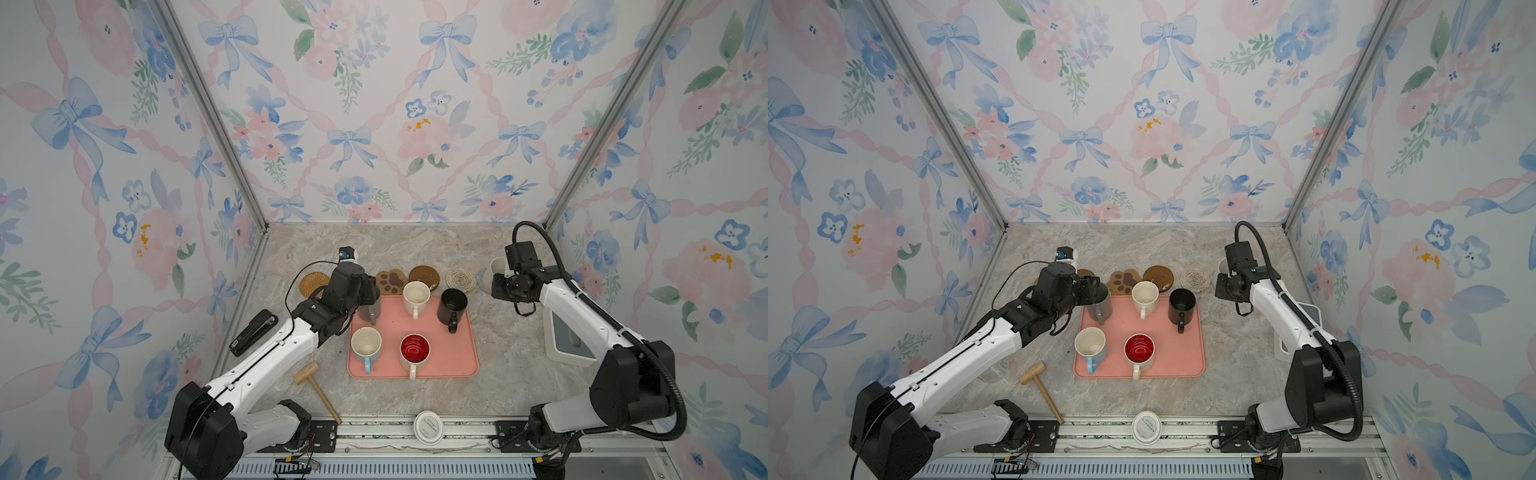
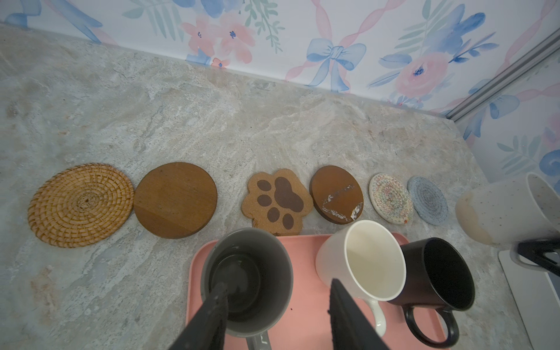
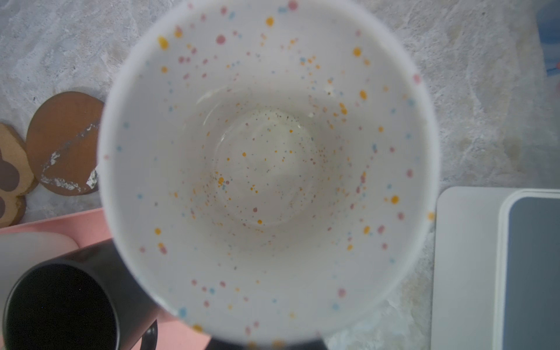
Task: Place cups on coasters
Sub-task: Place the cup on the coaster.
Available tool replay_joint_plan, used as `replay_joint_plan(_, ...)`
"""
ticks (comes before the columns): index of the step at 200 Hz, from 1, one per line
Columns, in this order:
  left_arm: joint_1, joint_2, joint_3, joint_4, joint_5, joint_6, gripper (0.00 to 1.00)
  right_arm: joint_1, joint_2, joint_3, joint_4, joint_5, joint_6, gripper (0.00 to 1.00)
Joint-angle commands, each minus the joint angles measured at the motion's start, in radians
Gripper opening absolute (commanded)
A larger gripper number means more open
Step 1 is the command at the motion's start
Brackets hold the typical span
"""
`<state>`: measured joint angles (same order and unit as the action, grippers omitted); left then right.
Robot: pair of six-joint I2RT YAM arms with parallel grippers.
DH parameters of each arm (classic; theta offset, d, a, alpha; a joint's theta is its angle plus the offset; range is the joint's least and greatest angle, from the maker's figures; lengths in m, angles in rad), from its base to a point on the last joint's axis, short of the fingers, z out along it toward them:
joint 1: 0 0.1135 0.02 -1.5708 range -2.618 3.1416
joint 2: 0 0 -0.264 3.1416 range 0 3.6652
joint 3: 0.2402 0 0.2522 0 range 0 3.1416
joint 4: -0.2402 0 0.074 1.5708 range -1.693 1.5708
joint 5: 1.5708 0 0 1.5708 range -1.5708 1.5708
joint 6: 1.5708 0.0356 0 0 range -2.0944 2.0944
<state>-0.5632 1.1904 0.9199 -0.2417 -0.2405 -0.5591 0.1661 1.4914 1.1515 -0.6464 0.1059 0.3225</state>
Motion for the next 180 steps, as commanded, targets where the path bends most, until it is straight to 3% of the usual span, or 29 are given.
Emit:
replay_joint_plan(1,-0.004,0.0,0.013,-0.003,-0.022,0.017,0.5,-0.04,0.037,0.072,0.11,-0.018,-0.048,0.0)
replay_joint_plan(110,-0.005,-0.034,0.005,-0.001,-0.039,0.006,0.51,-0.075,0.276,0.203,0.154,-0.018,-0.091,0.0)
replay_joint_plan(180,-0.004,-0.04,0.002,-0.001,-0.034,0.002,0.51,-0.069,0.291,0.194,0.156,0.044,-0.108,0.0)
